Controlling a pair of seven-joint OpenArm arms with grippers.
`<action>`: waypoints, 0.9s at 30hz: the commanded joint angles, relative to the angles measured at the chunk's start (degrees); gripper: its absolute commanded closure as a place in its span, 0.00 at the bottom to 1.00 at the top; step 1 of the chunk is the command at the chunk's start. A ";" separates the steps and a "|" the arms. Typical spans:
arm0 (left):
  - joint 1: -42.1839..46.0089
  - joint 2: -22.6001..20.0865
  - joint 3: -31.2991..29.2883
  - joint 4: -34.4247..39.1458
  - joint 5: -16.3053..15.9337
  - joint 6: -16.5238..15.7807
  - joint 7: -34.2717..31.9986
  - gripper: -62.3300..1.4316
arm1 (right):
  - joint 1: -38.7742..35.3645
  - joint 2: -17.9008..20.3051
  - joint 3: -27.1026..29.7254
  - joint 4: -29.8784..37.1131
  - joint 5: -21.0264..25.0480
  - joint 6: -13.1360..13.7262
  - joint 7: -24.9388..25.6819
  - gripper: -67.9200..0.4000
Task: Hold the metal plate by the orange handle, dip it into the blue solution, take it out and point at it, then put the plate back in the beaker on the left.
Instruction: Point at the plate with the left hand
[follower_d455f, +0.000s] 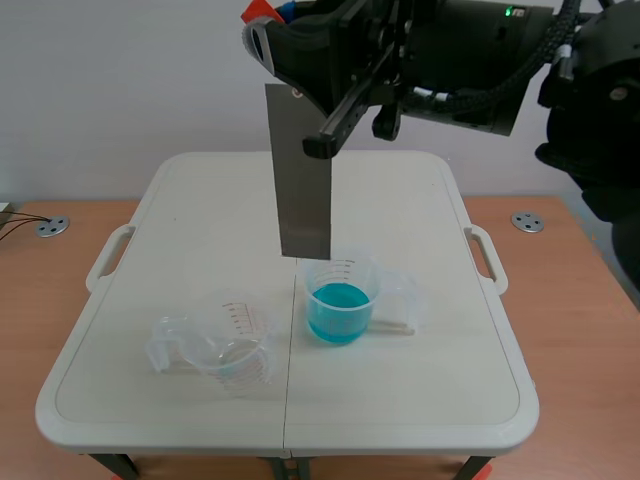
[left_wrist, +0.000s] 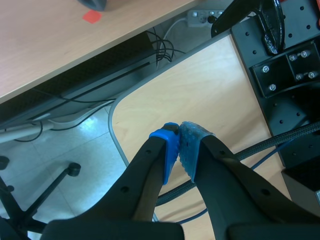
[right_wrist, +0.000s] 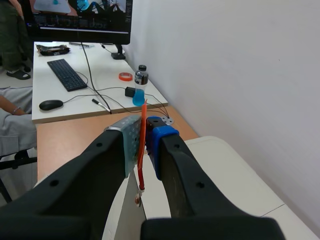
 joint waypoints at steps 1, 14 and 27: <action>0.13 0.11 0.11 0.66 -0.28 -0.28 -0.39 0.93 | 1.97 1.25 0.17 1.01 1.62 -0.44 0.92 0.98; 0.09 0.11 0.11 0.66 -0.13 -0.28 -0.44 0.93 | 3.19 7.08 0.33 -0.11 4.02 -0.44 3.41 0.98; -3.87 -3.58 -7.45 10.62 -0.13 5.05 -0.63 0.93 | 4.74 7.06 0.48 -5.55 4.59 -0.13 5.64 0.98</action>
